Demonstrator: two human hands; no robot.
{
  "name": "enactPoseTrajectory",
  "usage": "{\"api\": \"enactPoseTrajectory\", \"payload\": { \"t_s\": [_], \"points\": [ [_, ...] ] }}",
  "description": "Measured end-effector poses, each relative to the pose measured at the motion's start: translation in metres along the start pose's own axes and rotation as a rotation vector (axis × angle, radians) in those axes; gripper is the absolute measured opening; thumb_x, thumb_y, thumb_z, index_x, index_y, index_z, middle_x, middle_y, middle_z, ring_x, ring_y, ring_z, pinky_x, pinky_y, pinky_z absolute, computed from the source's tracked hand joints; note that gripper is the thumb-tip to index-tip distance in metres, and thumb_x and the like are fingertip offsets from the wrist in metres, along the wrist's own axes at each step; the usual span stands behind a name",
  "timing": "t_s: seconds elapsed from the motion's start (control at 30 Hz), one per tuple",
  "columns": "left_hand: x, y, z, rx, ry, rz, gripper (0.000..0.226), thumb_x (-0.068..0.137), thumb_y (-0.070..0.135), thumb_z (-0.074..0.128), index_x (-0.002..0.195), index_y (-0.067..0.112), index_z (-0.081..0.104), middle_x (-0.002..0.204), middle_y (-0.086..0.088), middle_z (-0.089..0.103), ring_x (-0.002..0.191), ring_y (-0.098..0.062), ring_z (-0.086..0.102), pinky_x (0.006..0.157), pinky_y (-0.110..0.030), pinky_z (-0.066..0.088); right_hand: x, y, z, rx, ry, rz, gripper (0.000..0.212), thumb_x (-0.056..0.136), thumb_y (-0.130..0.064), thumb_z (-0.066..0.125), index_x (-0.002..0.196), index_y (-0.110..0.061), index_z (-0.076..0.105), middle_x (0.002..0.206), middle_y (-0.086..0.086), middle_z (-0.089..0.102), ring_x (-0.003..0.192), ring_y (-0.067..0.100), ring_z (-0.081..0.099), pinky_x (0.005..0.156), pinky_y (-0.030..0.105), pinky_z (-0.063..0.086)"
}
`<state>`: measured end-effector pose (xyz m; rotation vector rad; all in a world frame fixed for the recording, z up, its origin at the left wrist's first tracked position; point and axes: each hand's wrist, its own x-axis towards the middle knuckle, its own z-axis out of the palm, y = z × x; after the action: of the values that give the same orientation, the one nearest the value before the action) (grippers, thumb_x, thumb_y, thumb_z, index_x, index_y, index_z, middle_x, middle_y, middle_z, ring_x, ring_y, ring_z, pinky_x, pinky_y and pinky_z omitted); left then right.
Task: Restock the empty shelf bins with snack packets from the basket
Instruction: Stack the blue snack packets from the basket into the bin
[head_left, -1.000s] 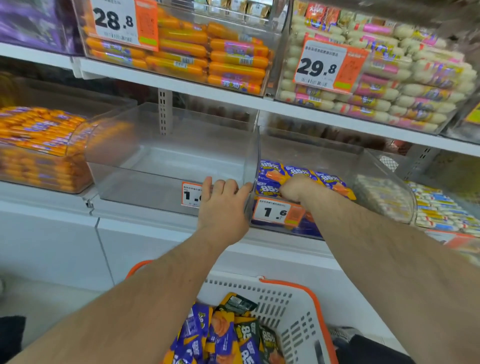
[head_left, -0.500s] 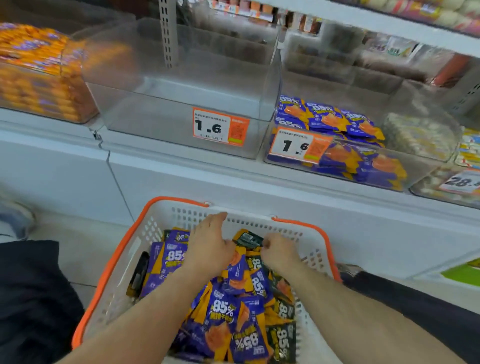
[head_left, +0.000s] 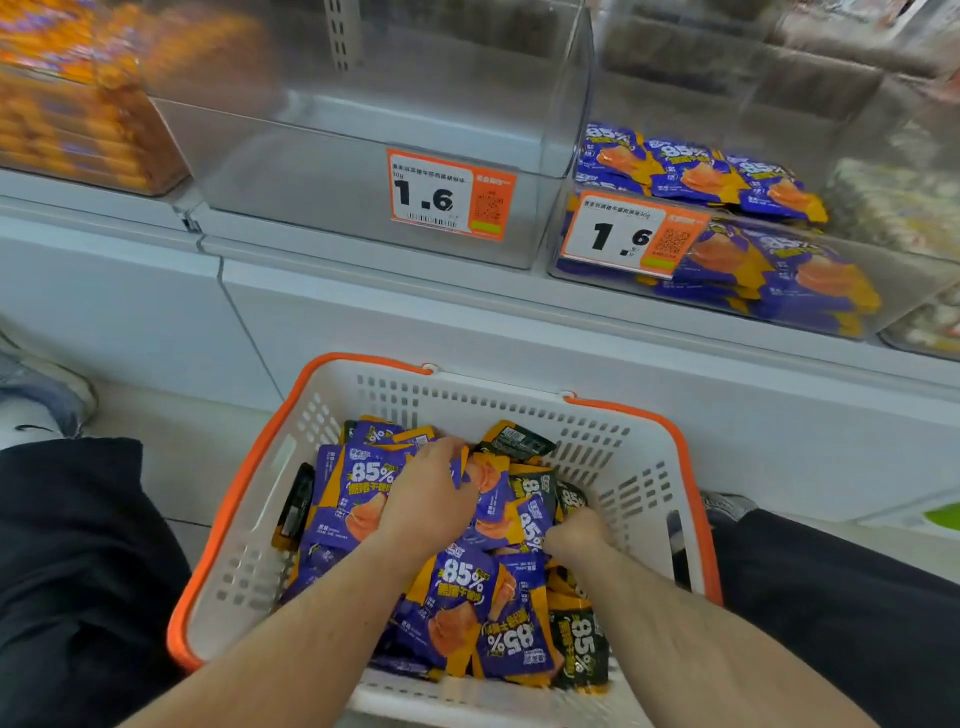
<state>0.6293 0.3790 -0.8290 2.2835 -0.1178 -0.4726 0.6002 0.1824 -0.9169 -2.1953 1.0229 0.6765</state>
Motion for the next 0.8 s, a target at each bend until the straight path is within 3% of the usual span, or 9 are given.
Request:
{"api": "enactPoseTrajectory", "payload": {
  "t_s": [0.07,0.17,0.27,0.43,0.5,0.57,0.63,0.7,0.8],
  "points": [
    [-0.002,-0.001,0.001,0.003,-0.018,-0.020,0.055,0.094,0.018,0.055,0.146,0.021,0.037,0.149,-0.002,0.041,0.133,-0.022,0.043,0.106,-0.041,0.041,-0.002,-0.004,0.000,-0.002,0.045,0.004,0.013,0.084,-0.013,0.062,0.095,-0.012,0.057,0.089,0.003,0.053,0.083,0.017,0.050,0.067,0.026,0.042],
    [-0.003,-0.002,0.001,0.009,-0.040,-0.040,0.056,0.094,0.019,0.055,0.147,0.022,0.036,0.149,0.001,0.041,0.130,-0.021,0.046,0.103,-0.040,0.044,-0.006,-0.016,-0.010,-0.110,0.094,-0.057,0.006,0.087,-0.006,0.057,0.084,-0.010,0.053,0.076,0.002,0.048,0.075,0.018,0.050,0.058,0.025,0.039],
    [-0.005,0.004,0.000,-0.008,-0.057,-0.059,0.054,0.095,0.019,0.053,0.146,0.022,0.036,0.147,0.002,0.042,0.127,-0.018,0.048,0.095,-0.034,0.045,-0.016,-0.033,-0.038,-0.170,0.111,-0.134,0.008,0.086,0.000,0.055,0.088,-0.004,0.061,0.082,0.008,0.059,0.074,0.020,0.057,0.059,0.029,0.049],
    [0.001,0.026,-0.003,-0.178,-0.100,-0.068,0.055,0.097,0.016,0.052,0.149,0.018,0.032,0.147,-0.001,0.044,0.069,0.000,0.054,0.067,-0.028,0.053,-0.043,-0.061,-0.099,-0.252,0.162,-0.367,0.034,0.081,0.007,0.052,0.108,-0.005,0.070,0.112,0.013,0.067,0.100,0.028,0.064,0.079,0.036,0.055],
    [0.002,0.034,-0.006,-0.225,-0.118,-0.061,0.064,0.095,0.021,0.058,0.151,0.019,0.027,0.151,-0.002,0.039,0.076,-0.008,0.062,0.061,-0.025,0.051,-0.058,-0.073,-0.125,-0.264,0.199,-0.435,0.035,0.081,0.003,0.054,0.109,-0.012,0.068,0.116,0.007,0.065,0.104,0.025,0.062,0.081,0.031,0.054],
    [0.002,0.042,-0.010,-0.267,-0.117,-0.030,0.071,0.092,0.027,0.064,0.151,0.020,0.025,0.151,-0.003,0.038,0.108,-0.014,0.059,0.076,-0.024,0.048,-0.072,-0.084,-0.147,-0.210,0.207,-0.486,0.028,0.082,-0.001,0.057,0.101,-0.019,0.067,0.115,0.003,0.065,0.104,0.022,0.062,0.083,0.031,0.054],
    [0.001,0.051,-0.015,-0.353,-0.128,0.000,0.068,0.090,0.027,0.068,0.147,0.024,0.031,0.142,-0.002,0.048,0.114,-0.016,0.057,0.081,-0.026,0.048,-0.088,-0.092,-0.164,-0.107,0.182,-0.521,0.025,0.085,0.000,0.055,0.091,-0.022,0.064,0.108,0.005,0.066,0.098,0.021,0.063,0.073,0.031,0.056],
    [-0.001,0.060,-0.022,-0.422,-0.122,0.055,0.046,0.089,0.022,0.068,0.129,0.028,0.047,0.117,0.005,0.065,0.095,-0.017,0.067,0.074,-0.034,0.055,-0.105,-0.099,-0.175,0.013,0.147,-0.566,0.026,0.089,0.004,0.051,0.089,-0.020,0.063,0.099,0.005,0.066,0.093,0.021,0.063,0.067,0.033,0.056],
    [-0.004,0.072,-0.032,-0.413,-0.053,0.183,0.025,0.086,0.015,0.068,0.108,0.027,0.067,0.093,0.009,0.075,0.083,-0.014,0.071,0.081,-0.046,0.057,-0.128,-0.106,-0.184,0.198,0.133,-0.665,0.024,0.088,0.007,0.054,0.096,-0.013,0.065,0.091,0.005,0.064,0.084,0.018,0.062,0.069,0.032,0.053]
  ]
}}
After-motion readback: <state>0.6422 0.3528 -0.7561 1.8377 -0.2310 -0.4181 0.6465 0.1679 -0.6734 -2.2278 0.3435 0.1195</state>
